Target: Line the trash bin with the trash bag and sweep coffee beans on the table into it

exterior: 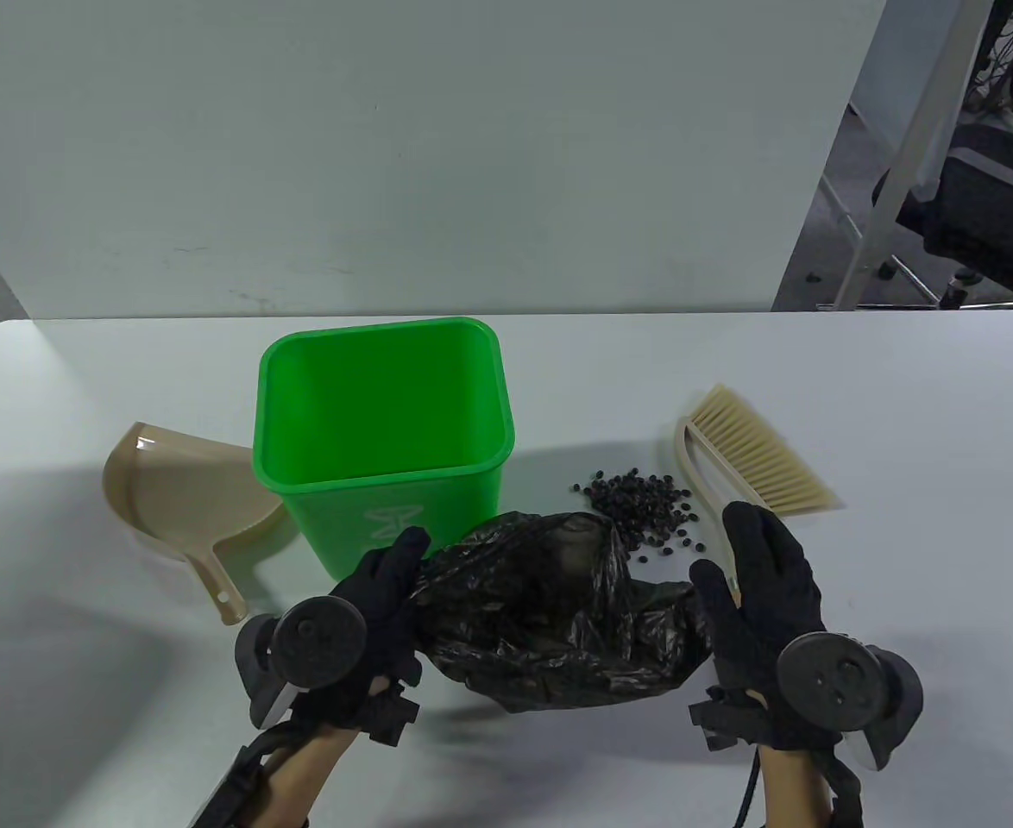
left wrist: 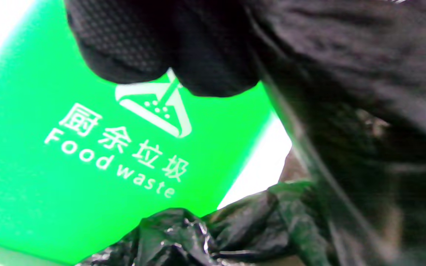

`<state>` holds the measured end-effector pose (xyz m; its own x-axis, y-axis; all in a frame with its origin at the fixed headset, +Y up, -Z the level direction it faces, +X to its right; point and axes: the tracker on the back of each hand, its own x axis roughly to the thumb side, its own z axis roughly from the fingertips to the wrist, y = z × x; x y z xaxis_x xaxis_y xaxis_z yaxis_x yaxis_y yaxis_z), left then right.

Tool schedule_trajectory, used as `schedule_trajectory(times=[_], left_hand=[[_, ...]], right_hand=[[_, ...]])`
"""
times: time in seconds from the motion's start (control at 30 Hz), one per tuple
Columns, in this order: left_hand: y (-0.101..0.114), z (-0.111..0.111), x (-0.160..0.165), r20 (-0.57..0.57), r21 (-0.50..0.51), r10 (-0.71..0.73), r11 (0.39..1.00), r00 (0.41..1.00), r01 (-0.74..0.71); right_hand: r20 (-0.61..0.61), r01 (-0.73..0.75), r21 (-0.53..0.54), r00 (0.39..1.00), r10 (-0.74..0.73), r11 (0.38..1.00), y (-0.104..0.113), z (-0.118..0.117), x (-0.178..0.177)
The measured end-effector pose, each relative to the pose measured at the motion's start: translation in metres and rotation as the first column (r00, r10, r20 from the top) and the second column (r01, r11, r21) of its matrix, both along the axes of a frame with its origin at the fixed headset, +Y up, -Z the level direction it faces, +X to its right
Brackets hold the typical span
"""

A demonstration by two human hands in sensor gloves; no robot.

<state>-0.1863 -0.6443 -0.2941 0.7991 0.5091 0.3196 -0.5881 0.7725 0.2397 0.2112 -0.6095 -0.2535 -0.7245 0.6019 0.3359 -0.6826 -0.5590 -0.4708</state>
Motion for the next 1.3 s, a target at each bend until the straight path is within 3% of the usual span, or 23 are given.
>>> schedule_trajectory(times=[0.13,0.2,0.23,0.3,0.33,0.43,0.5,0.53,0.57,0.63,0.7,0.83,0.97,1.1,1.23,1.3], left_hand=[[-0.003,-0.002,-0.003,-0.01,-0.011,0.006,1.0,1.0,-0.006],[-0.003,-0.002,-0.003,0.004,-0.029,0.037,0.999,0.999,-0.037],[-0.003,-0.002,-0.002,0.017,-0.04,0.056,0.998,0.998,-0.056],[-0.002,-0.001,0.0,0.052,-0.058,0.097,0.994,0.994,-0.094],[-0.001,0.0,0.0,0.065,-0.054,0.103,0.994,0.993,-0.099],[0.002,0.0,0.002,0.13,-0.044,0.091,0.995,0.987,-0.086],[0.002,0.0,0.002,0.144,-0.053,0.087,0.995,0.986,-0.08],[0.002,0.0,0.001,0.14,-0.042,0.079,0.996,0.987,-0.074],[0.003,0.0,0.0,0.13,-0.026,0.062,0.998,0.99,-0.059],[0.006,0.001,0.003,0.12,0.01,-0.03,1.0,0.992,0.029],[0.008,0.005,0.01,0.116,0.042,-0.115,0.993,0.986,0.111],[0.012,0.017,0.031,0.095,0.12,-0.26,0.961,0.961,0.248],[0.016,0.02,0.028,0.053,0.141,-0.217,0.968,0.975,0.208],[0.017,0.015,0.012,-0.057,0.133,-0.209,0.968,0.976,0.215],[0.014,0.007,-0.009,-0.136,0.008,-0.109,0.994,0.985,0.111],[0.014,0.004,-0.015,-0.174,-0.001,-0.114,0.993,0.978,0.115]], right_hand=[[-0.108,0.112,-0.021,0.988,-0.114,0.993,-0.003,-0.002,0.002],[-0.205,0.007,-0.172,0.978,-0.043,0.985,-0.011,-0.01,-0.013],[-0.249,-0.119,-0.275,0.967,0.049,0.954,-0.017,-0.016,-0.025],[-0.364,-0.42,-0.464,0.893,0.265,0.779,-0.032,-0.028,-0.051],[-0.384,-0.522,-0.486,0.848,0.365,0.701,-0.04,-0.032,-0.063],[-0.347,-0.602,-0.48,0.798,0.492,0.638,-0.05,-0.04,-0.079],[-0.271,-0.595,-0.446,0.801,0.533,0.668,-0.045,-0.042,-0.075],[-0.13,-0.524,-0.401,0.844,0.52,0.751,-0.037,-0.039,-0.064],[-0.051,-0.483,-0.367,0.864,0.502,0.795,-0.032,-0.036,-0.057],[0.14,-0.357,-0.221,0.909,0.392,0.908,-0.015,-0.023,-0.03],[0.193,-0.236,-0.112,0.948,0.254,0.965,-0.007,-0.012,-0.017],[0.3,-0.199,0.064,0.939,0.171,0.978,0.003,0.005,-0.009],[0.292,-0.121,0.178,0.954,0.065,0.977,0.008,0.016,-0.002],[0.248,-0.151,0.114,0.961,0.119,0.982,0.005,0.01,-0.004],[0.056,-0.283,-0.146,0.955,0.293,0.948,-0.006,-0.01,-0.016],[0.013,-0.348,-0.236,0.932,0.361,0.907,-0.011,-0.015,-0.02]])
